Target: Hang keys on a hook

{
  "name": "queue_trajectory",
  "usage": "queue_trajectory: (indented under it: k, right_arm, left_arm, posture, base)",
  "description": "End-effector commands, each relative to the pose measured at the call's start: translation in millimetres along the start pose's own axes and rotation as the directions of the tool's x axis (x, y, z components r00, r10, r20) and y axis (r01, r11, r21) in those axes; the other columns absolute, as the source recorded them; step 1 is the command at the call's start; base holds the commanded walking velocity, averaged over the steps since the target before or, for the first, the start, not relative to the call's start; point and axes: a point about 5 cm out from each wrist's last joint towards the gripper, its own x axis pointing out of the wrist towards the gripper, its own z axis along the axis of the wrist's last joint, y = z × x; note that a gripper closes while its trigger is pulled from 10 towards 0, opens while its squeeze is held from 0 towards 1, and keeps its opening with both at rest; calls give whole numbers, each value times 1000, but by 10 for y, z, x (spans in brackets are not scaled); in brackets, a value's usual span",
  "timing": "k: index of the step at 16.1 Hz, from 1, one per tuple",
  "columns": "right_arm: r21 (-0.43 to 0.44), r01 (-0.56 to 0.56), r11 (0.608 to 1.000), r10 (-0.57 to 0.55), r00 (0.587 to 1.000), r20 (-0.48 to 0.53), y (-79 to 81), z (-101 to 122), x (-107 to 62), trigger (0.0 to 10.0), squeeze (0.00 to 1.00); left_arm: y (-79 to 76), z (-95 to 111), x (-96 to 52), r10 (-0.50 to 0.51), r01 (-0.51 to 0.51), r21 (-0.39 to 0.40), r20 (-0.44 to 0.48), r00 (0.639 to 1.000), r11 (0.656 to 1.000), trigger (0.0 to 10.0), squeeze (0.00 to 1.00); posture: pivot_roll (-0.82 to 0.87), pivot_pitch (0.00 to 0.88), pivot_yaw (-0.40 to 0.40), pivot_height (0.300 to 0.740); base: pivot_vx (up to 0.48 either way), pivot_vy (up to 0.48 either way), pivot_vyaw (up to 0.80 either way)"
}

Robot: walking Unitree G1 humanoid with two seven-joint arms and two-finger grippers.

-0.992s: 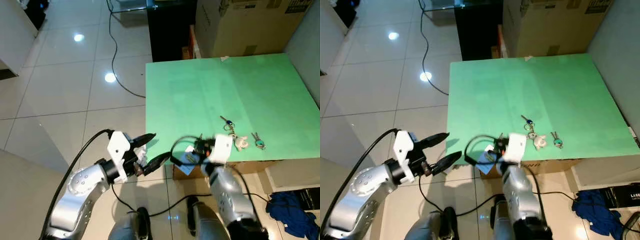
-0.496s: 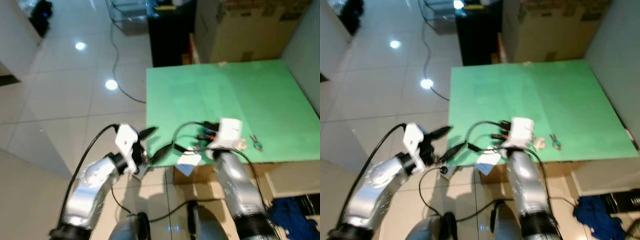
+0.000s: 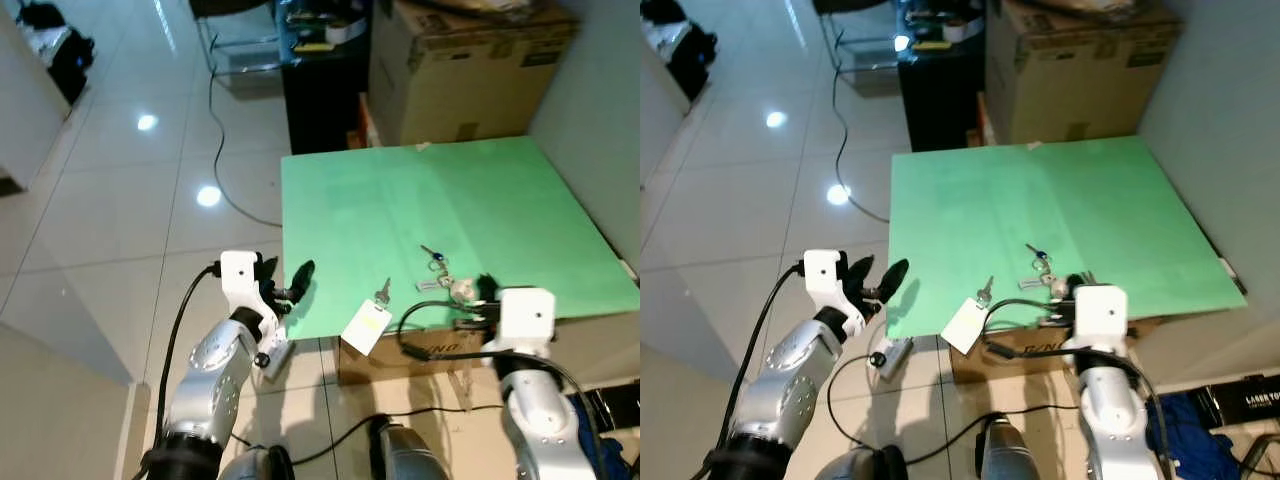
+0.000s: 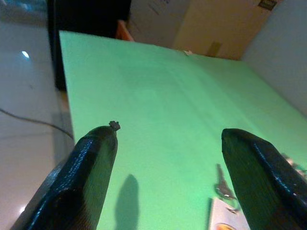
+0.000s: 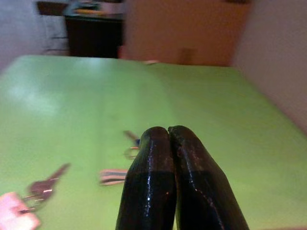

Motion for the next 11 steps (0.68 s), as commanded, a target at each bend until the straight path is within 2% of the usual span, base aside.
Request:
queue_trajectory:
  k: [1,3,5,11]
  right_arm:
    - [12,25,1000,-25,1000,-5,-25,-7,7,10000,0]
    - [42,39,998,-40,999,11,-23,23,47,10000,0]
    - [70,0,998,-2,1000,30,60,67,112,10000,0]
    - [72,-11,997,8,999,46,82,108,182,10000,0]
  left_arm:
    - [11,41,20,14,-15,56,17,1000,998,10000,0]
    - [-14,127,95,2,-7,98,43,999,995,10000,0]
    - [9,186,155,3,-10,129,54,999,992,10000,0]
    - [-45,211,232,5,-13,109,72,997,994,10000,0]
  posture:
    - [-309,82,88,732]
    - [-310,88,90,732]
    - [-311,89,89,732]
    - [-308,83,86,732]
  base:
    - [0,0,0]
    - [0,0,0]
    - [0,0,0]
    - [0,0,0]
